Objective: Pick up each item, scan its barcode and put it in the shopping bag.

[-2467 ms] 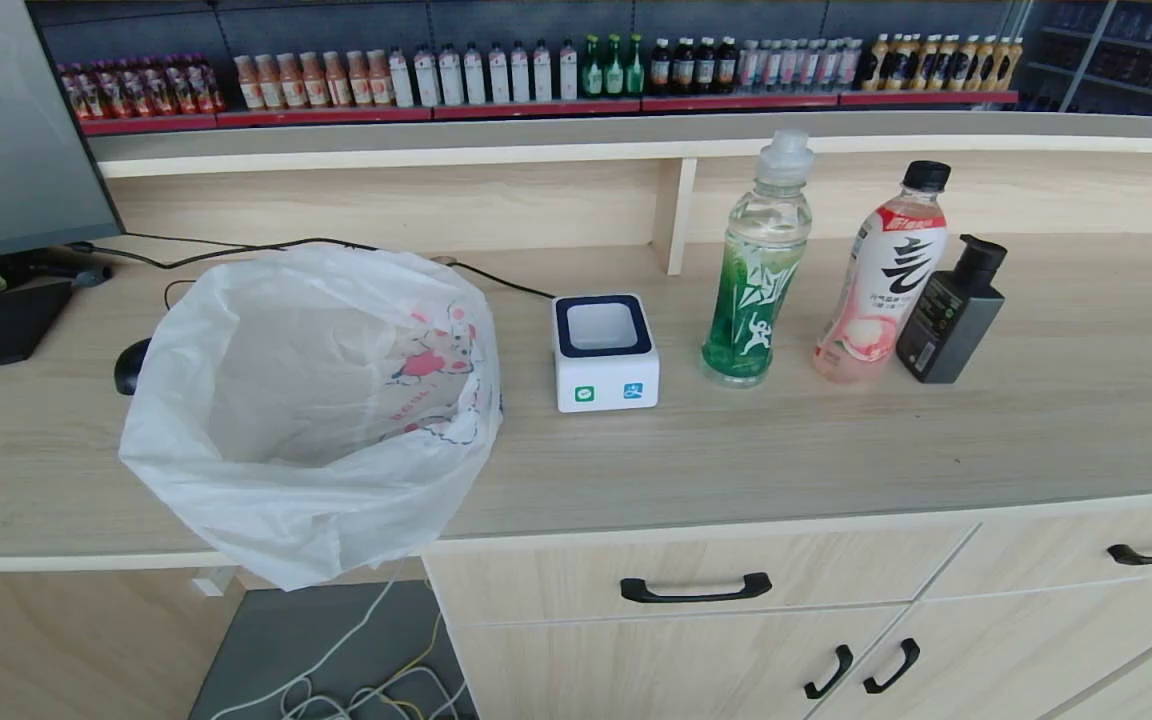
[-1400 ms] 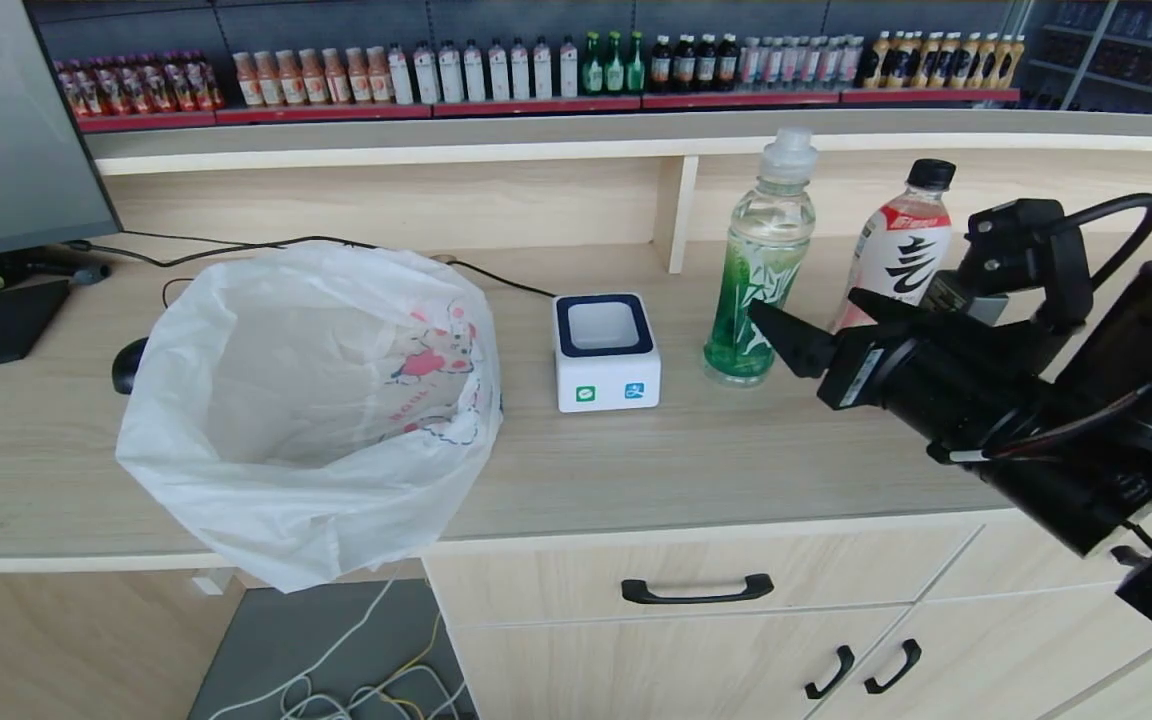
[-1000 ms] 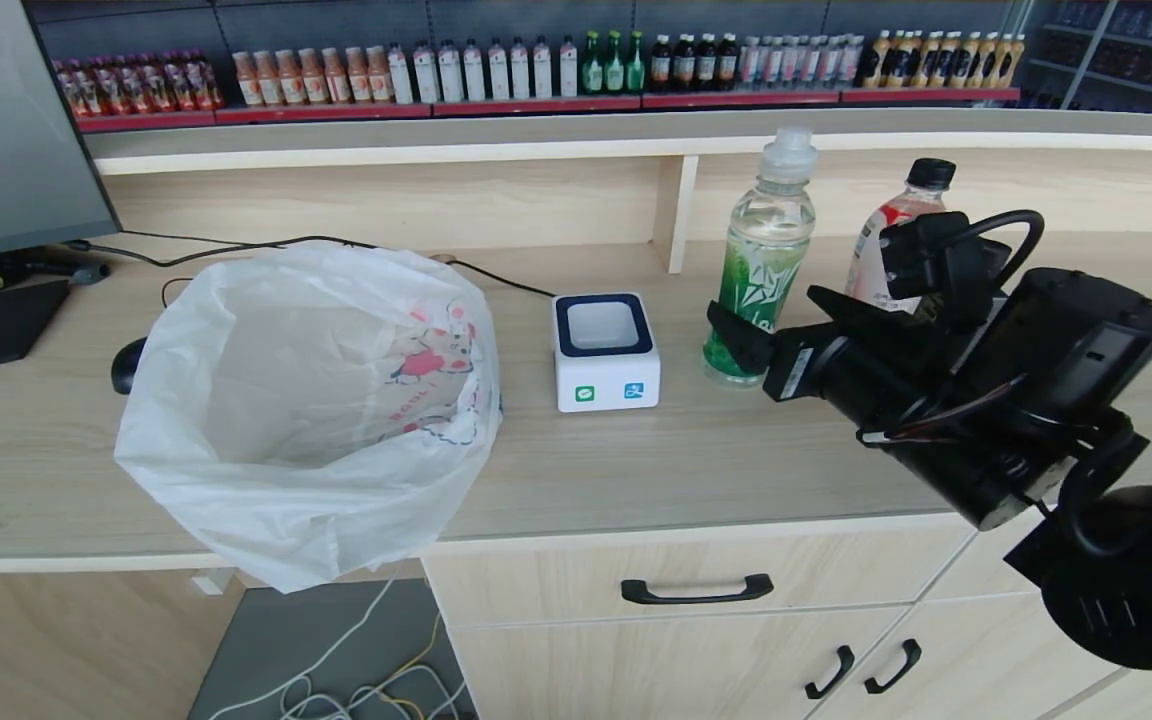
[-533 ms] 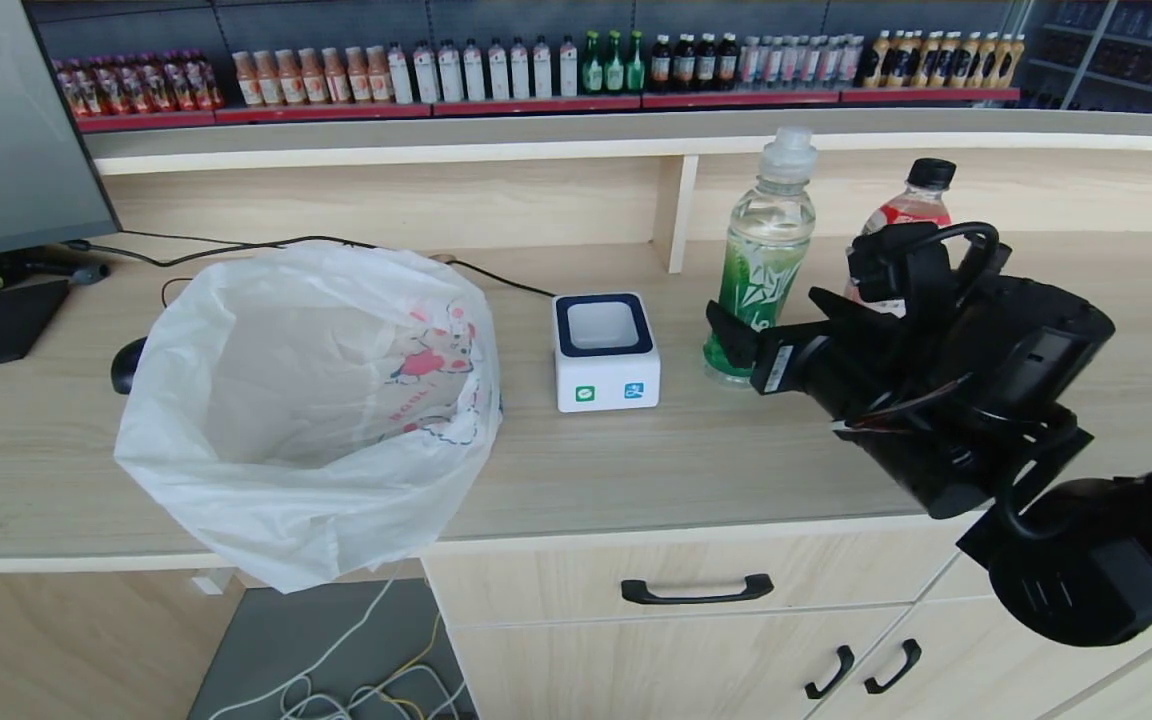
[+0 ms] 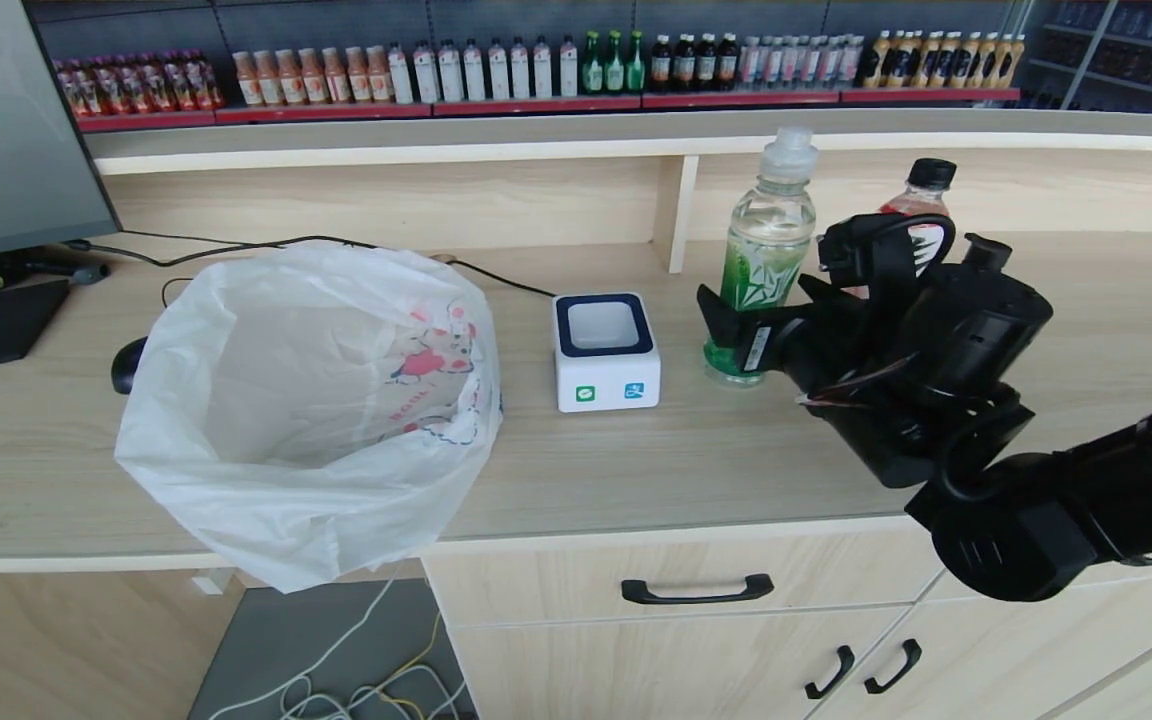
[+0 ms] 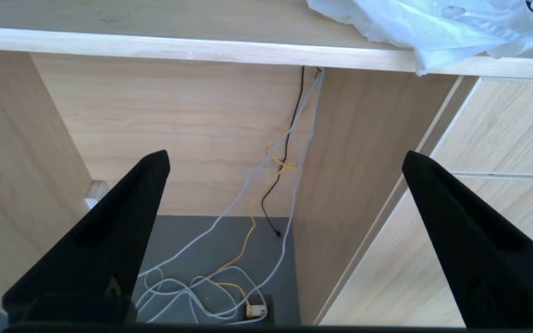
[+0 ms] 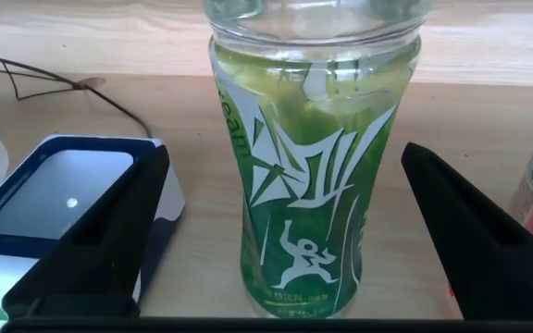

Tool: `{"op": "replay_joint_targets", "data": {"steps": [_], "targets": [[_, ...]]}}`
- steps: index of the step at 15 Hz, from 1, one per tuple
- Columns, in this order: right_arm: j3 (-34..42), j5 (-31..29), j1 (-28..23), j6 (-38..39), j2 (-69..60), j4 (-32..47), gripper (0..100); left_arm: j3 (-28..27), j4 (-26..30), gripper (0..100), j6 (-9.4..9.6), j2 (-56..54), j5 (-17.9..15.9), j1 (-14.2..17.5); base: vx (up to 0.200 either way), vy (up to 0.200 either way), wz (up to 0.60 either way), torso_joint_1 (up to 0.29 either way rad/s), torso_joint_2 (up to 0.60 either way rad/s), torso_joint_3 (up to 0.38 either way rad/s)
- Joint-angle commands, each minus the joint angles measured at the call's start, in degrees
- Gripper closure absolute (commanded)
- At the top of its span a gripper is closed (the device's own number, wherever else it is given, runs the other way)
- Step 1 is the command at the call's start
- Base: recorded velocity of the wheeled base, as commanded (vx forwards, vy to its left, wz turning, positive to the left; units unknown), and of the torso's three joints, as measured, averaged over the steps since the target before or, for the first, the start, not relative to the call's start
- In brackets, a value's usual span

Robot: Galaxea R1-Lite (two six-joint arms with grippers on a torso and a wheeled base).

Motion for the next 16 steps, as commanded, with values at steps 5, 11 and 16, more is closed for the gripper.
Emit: {"op": "replay_joint_targets", "data": {"steps": [5, 11, 16], "targets": [[-3.81, 0.34, -2.05, -0.96, 3.83, -0.83, 0, 0.00, -0.02, 0, -0.01, -0.01, 0.01, -0.04, 0.000, 0.000, 0.00, 0.000, 0.00, 0.000], [-9.70, 0.25, -2.49, -1.67, 6.55, -0.83, 0, 0.00, -0.02, 0, -0.01, -0.01, 0.01, -0.04, 0.000, 0.000, 0.00, 0.000, 0.00, 0.000], [-14.71, 0.34, -2.84, -3.51, 8.93, -0.83, 0, 0.00, -0.02, 0, -0.01, -0.01, 0.01, -0.04, 0.000, 0.000, 0.00, 0.000, 0.00, 0.000]]}}
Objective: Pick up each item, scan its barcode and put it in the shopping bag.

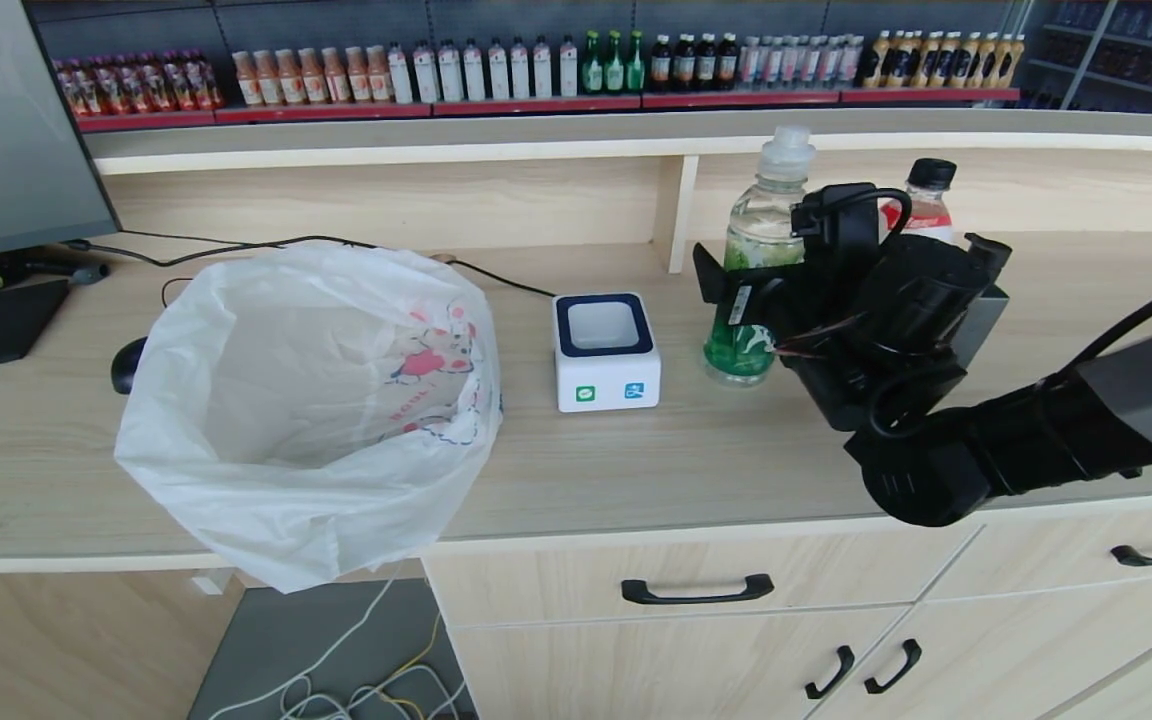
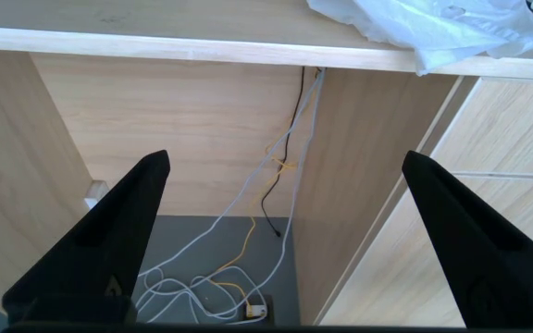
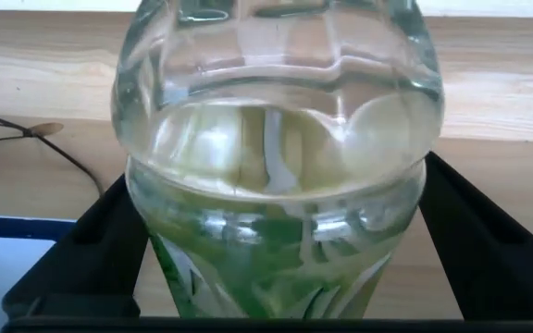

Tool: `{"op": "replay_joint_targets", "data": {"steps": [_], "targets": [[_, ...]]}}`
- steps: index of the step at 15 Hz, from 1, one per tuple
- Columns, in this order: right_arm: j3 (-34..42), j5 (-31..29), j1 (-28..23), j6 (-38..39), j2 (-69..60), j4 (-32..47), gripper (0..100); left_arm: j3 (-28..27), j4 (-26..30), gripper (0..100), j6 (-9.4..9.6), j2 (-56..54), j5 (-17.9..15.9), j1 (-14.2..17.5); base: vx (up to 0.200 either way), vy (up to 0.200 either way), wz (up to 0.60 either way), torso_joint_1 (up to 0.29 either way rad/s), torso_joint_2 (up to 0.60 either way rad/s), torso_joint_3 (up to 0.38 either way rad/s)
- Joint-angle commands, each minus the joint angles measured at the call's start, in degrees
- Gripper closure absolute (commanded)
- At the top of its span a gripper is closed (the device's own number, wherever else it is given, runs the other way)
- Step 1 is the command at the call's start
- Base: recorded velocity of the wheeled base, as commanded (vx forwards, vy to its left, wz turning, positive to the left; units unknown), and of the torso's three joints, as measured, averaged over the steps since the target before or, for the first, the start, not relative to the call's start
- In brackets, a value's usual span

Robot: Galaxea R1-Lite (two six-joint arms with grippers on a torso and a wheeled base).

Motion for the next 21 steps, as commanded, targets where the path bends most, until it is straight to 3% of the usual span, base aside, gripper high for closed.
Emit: {"op": "replay_joint_targets", "data": {"steps": [1, 7, 8, 21], "targets": [[-0.72, 0.01, -0.08, -0.04, 0.66, -0.01, 0, 0.00, 0.00, 0, -0.01, -0.01, 0.01, -0.01, 0.000, 0.000, 0.00, 0.000, 0.00, 0.000], [-0.72, -0.08, -0.08, -0.04, 0.57, -0.01, 0, 0.00, 0.00, 0, -0.01, -0.01, 0.01, -0.01, 0.000, 0.000, 0.00, 0.000, 0.00, 0.000], [-0.72, -0.08, -0.08, -0.04, 0.49, -0.01, 100, 0.00, 0.00, 0, -0.01, -0.01, 0.01, -0.01, 0.000, 0.000, 0.00, 0.000, 0.00, 0.000], [3.05, -0.43, 0.09, 0.49, -2.50, -1.51, 100, 0.00, 0.00, 0, -0.01, -0.01, 0.01, -0.01, 0.000, 0.000, 0.00, 0.000, 0.00, 0.000]]}}
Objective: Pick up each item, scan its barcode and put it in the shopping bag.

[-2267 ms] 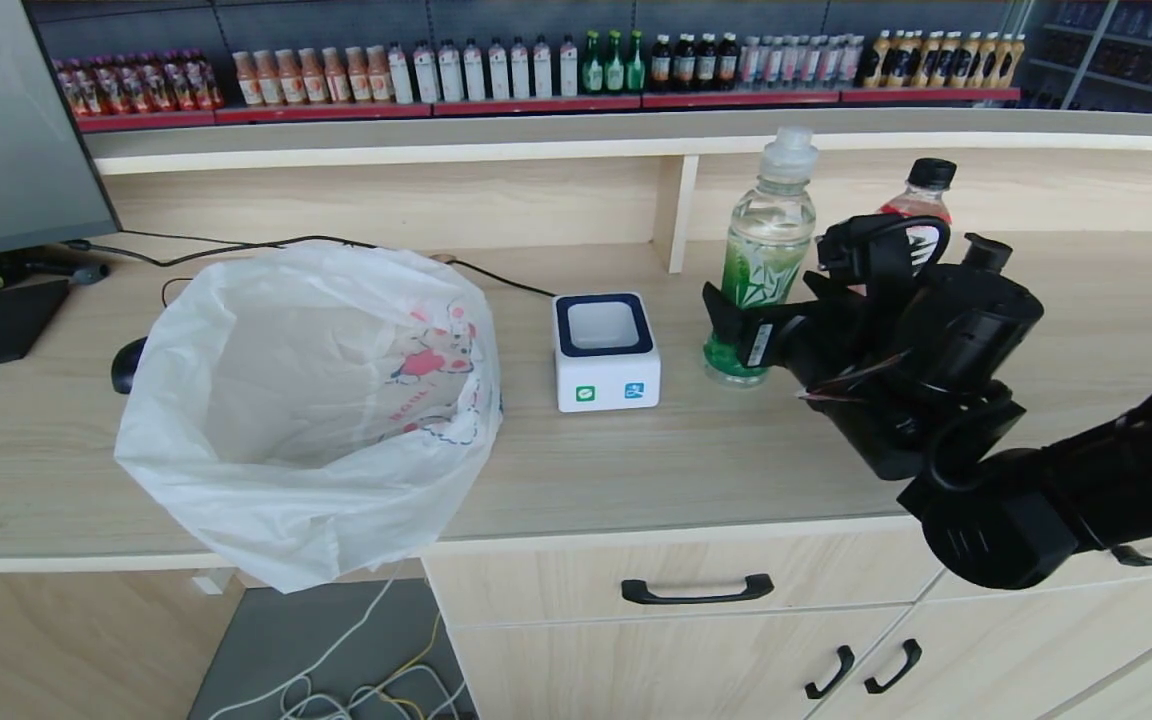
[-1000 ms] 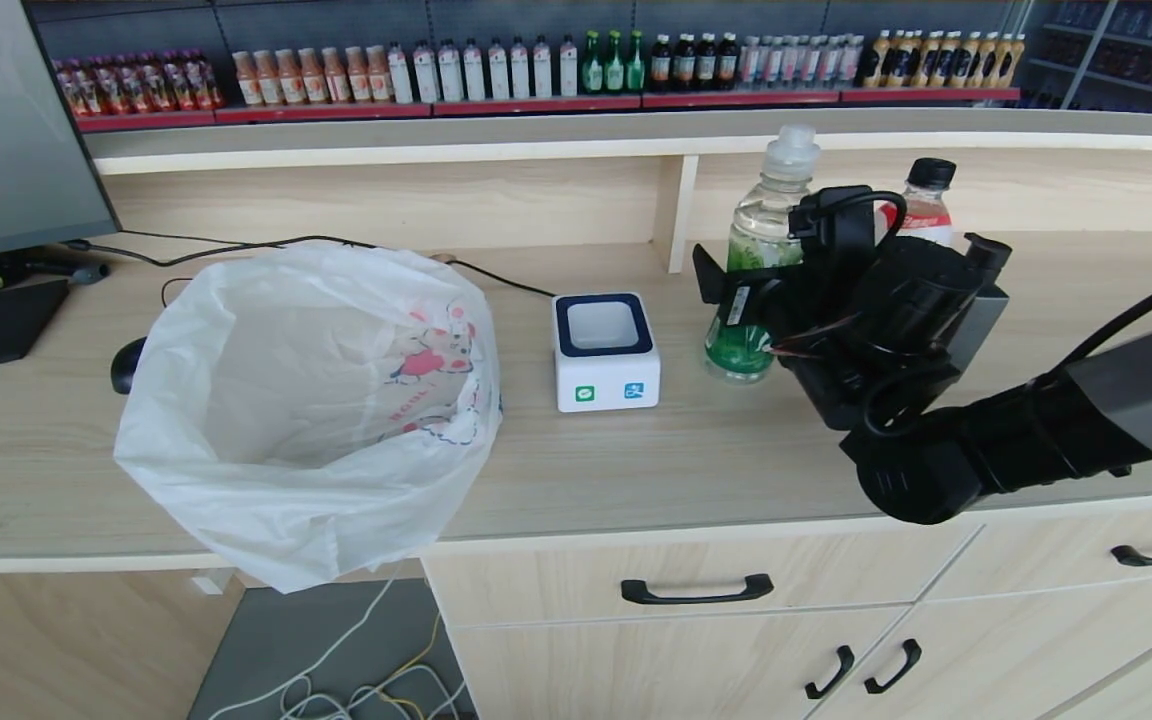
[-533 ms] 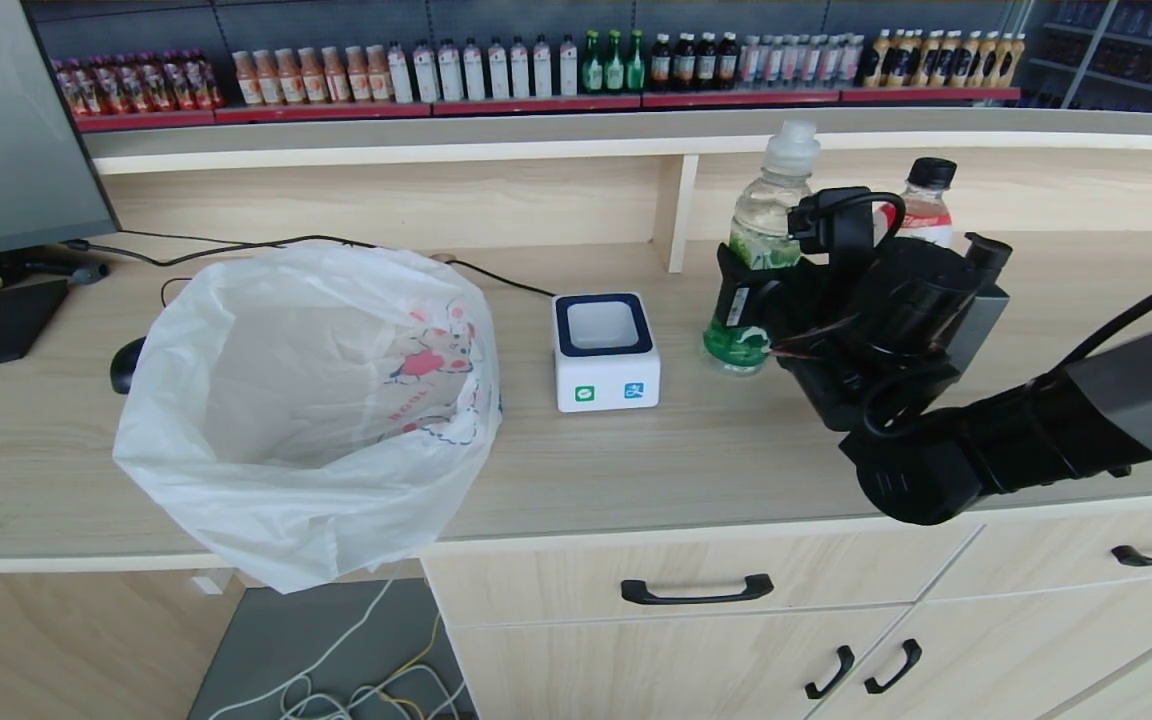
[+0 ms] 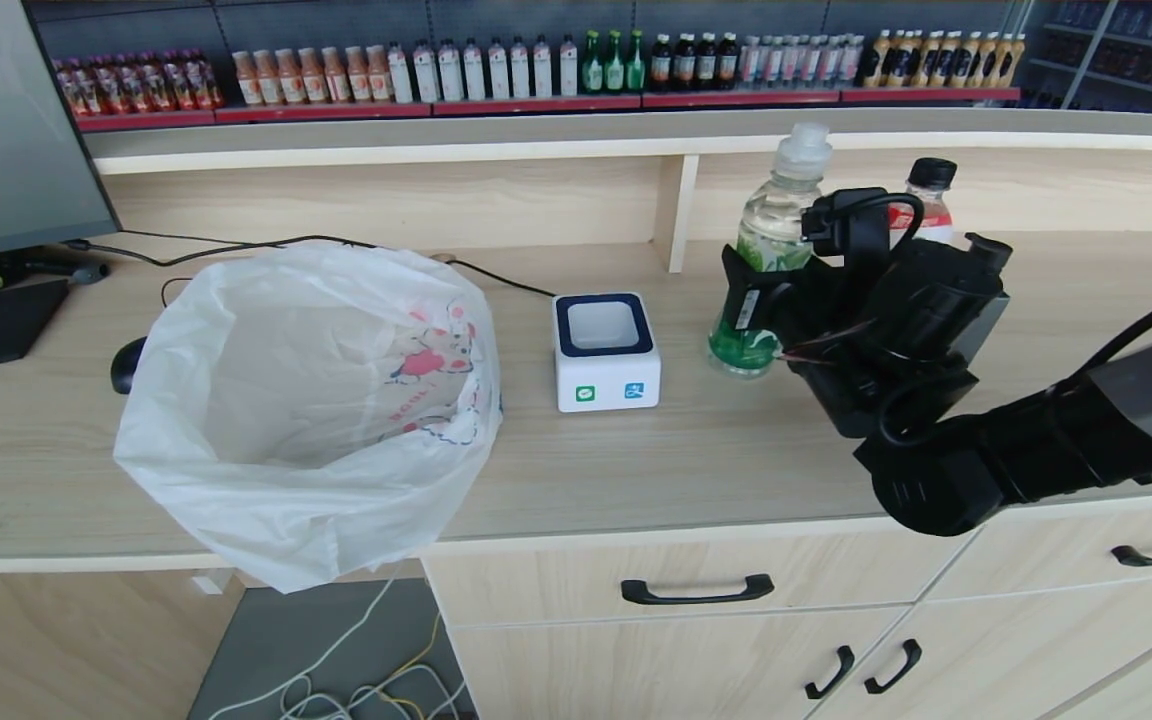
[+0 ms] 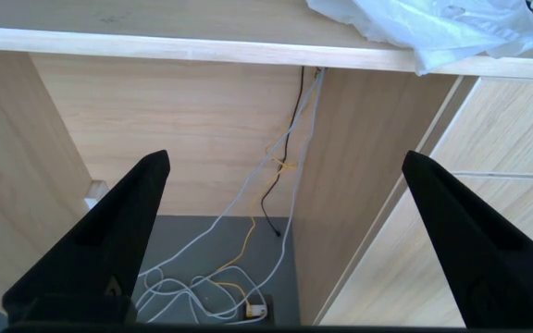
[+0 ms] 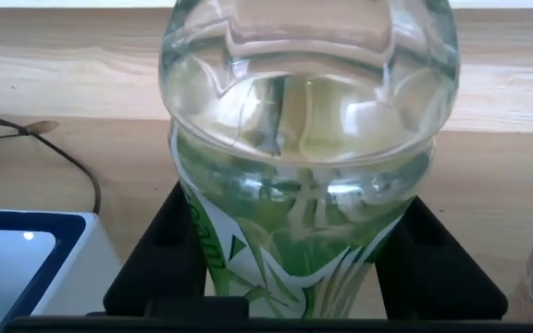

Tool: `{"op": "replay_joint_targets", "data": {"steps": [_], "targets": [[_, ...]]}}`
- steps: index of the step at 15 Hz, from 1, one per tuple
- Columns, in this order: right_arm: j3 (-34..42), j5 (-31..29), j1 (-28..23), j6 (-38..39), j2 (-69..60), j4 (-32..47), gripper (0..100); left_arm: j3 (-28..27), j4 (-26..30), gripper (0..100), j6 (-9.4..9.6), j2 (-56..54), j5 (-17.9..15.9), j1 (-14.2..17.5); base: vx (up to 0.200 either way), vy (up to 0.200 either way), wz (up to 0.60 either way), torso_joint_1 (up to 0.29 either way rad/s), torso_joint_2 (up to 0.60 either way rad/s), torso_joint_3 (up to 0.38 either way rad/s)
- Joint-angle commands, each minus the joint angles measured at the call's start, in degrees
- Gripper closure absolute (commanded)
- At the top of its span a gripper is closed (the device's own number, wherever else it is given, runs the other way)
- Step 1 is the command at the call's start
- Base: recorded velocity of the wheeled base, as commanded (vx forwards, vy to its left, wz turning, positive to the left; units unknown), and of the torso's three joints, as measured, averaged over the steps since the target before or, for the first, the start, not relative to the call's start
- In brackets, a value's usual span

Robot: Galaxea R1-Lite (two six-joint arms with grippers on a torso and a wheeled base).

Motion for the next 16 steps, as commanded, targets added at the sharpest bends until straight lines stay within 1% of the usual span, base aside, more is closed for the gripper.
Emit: {"op": "replay_joint_targets", "data": {"steps": [1, 4, 7, 9, 10, 11, 12, 15, 16], "targets": [[0.41, 0.01, 0.09, 0.00, -1.41, -0.08, 100, 0.00, 0.00, 0, -0.01, -0.01, 0.01, 0.01, 0.000, 0.000, 0.00, 0.000, 0.00, 0.000], [0.67, 0.01, 0.36, 0.00, -2.11, -0.08, 100, 0.00, 0.00, 0, -0.01, -0.01, 0.01, 0.01, 0.000, 0.000, 0.00, 0.000, 0.00, 0.000], [4.36, 0.09, 2.91, 0.09, -4.75, -0.34, 100, 0.00, 0.00, 0, -0.01, -0.01, 0.01, 0.01, 0.000, 0.000, 0.00, 0.000, 0.00, 0.000], [8.06, 0.09, 4.14, 0.27, -7.56, -0.96, 100, 0.00, 0.00, 0, -0.01, -0.01, 0.01, 0.01, 0.000, 0.000, 0.00, 0.000, 0.00, 0.000], [12.01, 0.09, 4.66, 0.27, -10.38, -1.05, 100, 0.00, 0.00, 0, -0.01, -0.01, 0.01, 0.01, 0.000, 0.000, 0.00, 0.000, 0.00, 0.000], [14.03, 0.18, 4.93, 0.27, -11.96, -0.96, 100, 0.00, 0.00, 0, -0.01, -0.01, 0.01, 0.01, 0.000, 0.000, 0.00, 0.000, 0.00, 0.000], [18.87, 0.18, 5.98, 0.27, -15.83, -0.96, 100, 0.00, 0.00, 0, -0.01, -0.01, 0.01, 0.01, 0.000, 0.000, 0.00, 0.000, 0.00, 0.000], [27.13, 0.36, 7.65, 0.09, -23.82, -0.61, 100, 0.00, 0.00, 0, -0.01, -0.01, 0.01, 0.01, 0.000, 0.000, 0.00, 0.000, 0.00, 0.000], [27.83, 0.36, 7.74, 0.09, -24.97, -0.52, 100, 0.00, 0.00, 0, -0.01, -0.01, 0.01, 0.01, 0.000, 0.000, 0.00, 0.000, 0.00, 0.000]]}}
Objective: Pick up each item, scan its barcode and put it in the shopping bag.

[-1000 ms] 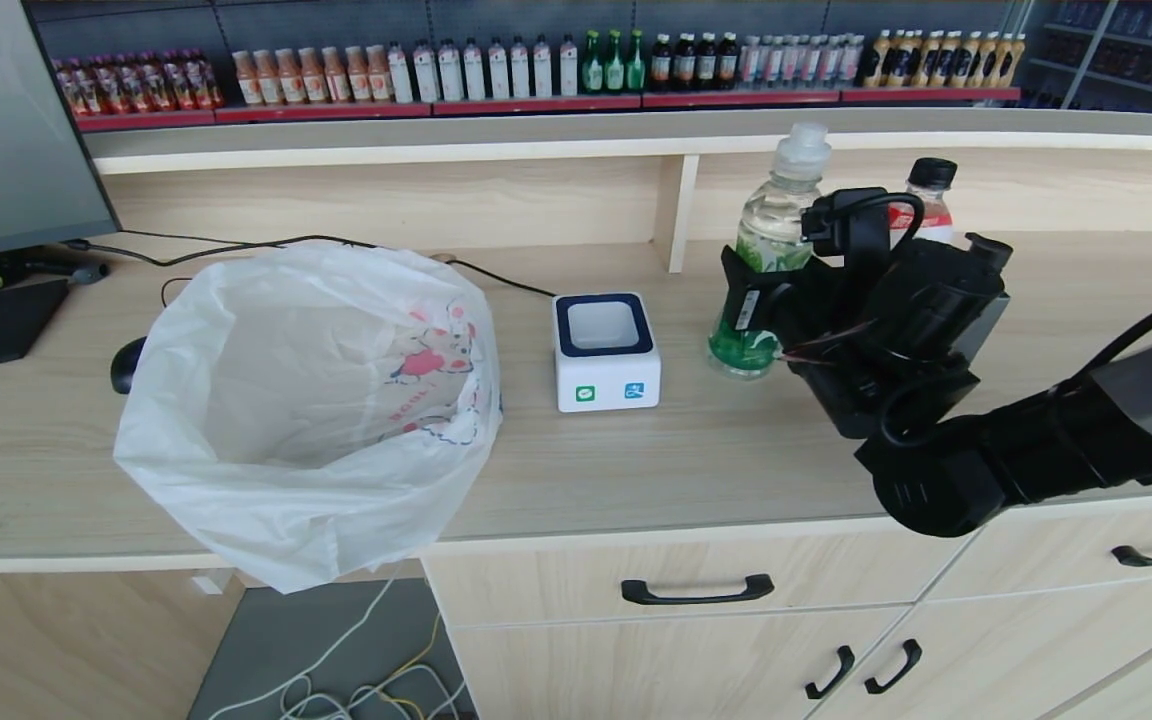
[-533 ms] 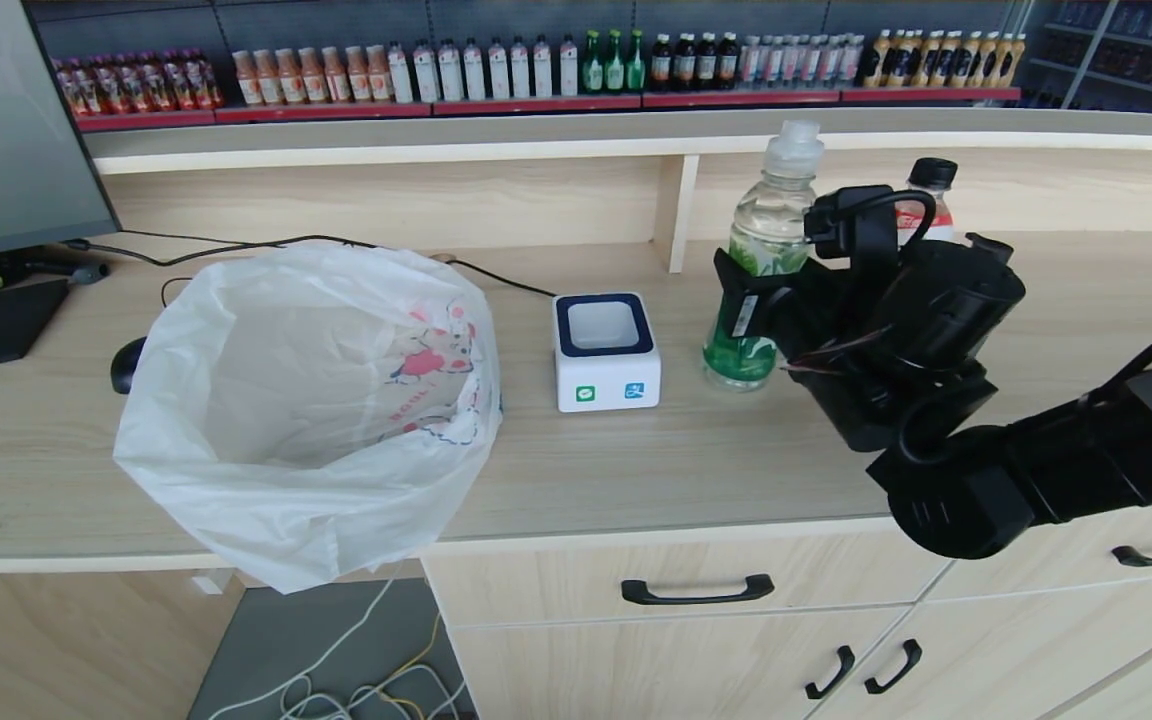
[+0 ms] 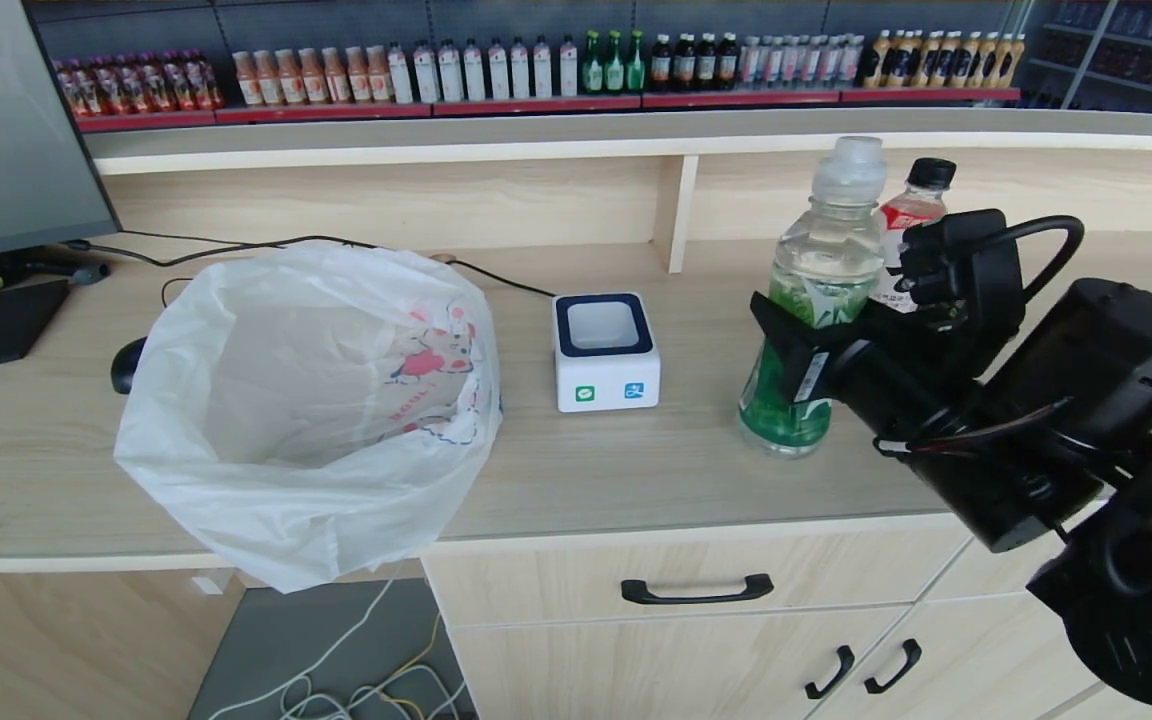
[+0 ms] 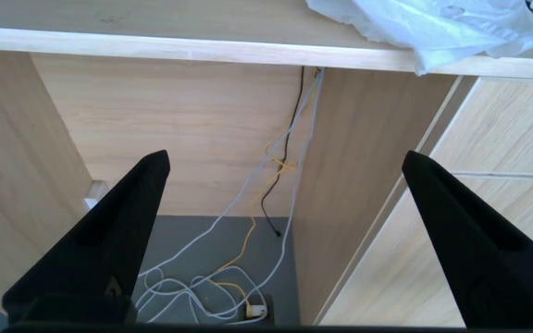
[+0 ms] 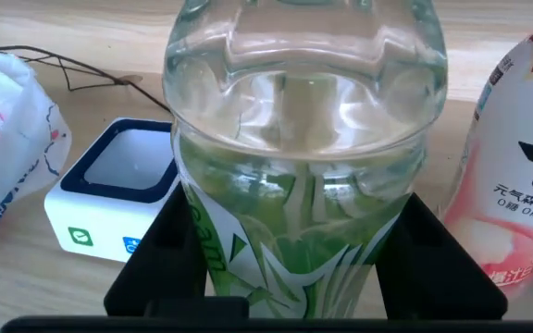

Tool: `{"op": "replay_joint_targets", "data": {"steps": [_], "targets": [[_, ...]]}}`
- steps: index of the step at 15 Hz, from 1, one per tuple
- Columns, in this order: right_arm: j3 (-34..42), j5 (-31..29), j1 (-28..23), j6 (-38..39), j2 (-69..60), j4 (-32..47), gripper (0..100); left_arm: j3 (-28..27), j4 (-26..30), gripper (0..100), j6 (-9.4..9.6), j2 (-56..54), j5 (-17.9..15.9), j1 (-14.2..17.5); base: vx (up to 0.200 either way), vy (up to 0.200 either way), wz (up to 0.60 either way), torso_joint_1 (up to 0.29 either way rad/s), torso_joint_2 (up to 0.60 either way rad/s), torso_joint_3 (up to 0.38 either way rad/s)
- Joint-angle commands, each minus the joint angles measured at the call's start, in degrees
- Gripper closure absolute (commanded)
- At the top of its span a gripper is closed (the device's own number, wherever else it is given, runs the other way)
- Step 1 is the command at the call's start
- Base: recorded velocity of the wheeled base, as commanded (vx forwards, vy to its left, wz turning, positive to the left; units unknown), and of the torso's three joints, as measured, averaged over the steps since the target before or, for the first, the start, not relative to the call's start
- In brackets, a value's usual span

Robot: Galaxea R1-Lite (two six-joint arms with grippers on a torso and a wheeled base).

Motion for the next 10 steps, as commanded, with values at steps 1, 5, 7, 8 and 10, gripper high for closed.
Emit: {"op": "replay_joint_targets", "data": {"steps": [1, 5, 7, 8, 10], "targets": [[5.15, 0.03, 0.85, -0.08, -9.47, 0.24, 100, 0.00, 0.00, 0, -0.01, -0.01, 0.01, -0.01, 0.000, 0.000, 0.00, 0.000, 0.00, 0.000], [12.27, -0.06, 1.56, -0.17, -16.15, 0.33, 100, 0.00, 0.00, 0, -0.01, -0.01, 0.01, -0.01, 0.000, 0.000, 0.00, 0.000, 0.00, 0.000], [14.56, 0.03, 1.56, -0.17, -18.34, 0.33, 100, 0.00, 0.00, 0, -0.01, -0.01, 0.01, -0.01, 0.000, 0.000, 0.00, 0.000, 0.00, 0.000], [15.70, 0.21, 1.56, -0.17, -19.05, 0.33, 100, 0.00, 0.00, 0, -0.01, -0.01, 0.01, -0.01, 0.000, 0.000, 0.00, 0.000, 0.00, 0.000], [15.35, 0.29, 1.91, -0.17, -18.87, 0.33, 100, 0.00, 0.00, 0, -0.01, -0.01, 0.01, -0.01, 0.000, 0.000, 0.00, 0.000, 0.00, 0.000]]}}
